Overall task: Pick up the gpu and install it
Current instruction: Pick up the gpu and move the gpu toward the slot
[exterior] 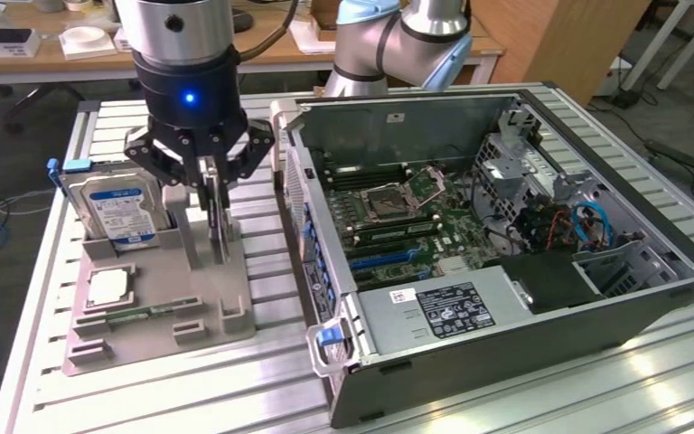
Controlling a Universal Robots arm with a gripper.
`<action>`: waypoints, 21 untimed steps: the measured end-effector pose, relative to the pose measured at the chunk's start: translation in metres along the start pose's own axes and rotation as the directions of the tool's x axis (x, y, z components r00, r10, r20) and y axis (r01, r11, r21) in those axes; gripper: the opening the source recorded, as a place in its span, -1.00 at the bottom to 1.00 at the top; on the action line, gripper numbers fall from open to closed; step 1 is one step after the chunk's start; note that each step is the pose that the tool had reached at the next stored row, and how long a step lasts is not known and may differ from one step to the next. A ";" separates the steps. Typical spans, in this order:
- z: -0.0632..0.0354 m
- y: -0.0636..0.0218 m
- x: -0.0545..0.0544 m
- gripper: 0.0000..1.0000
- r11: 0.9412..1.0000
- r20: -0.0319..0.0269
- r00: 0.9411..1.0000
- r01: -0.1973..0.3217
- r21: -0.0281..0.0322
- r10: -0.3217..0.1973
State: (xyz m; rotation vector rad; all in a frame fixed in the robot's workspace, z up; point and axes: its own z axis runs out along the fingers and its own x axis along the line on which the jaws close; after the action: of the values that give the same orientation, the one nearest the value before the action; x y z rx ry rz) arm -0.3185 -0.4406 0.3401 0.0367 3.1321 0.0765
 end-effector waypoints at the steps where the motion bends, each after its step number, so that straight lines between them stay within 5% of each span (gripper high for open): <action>1: -0.0003 0.0000 0.000 -0.47 1.000 0.000 1.000 0.000 0.000 0.000; 21: -0.0111 0.0005 0.000 -0.47 1.000 0.000 1.000 0.001 0.000 -0.001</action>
State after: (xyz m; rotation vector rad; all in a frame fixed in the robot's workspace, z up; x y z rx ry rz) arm -0.3185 -0.4406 0.3512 0.0352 3.1322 0.0765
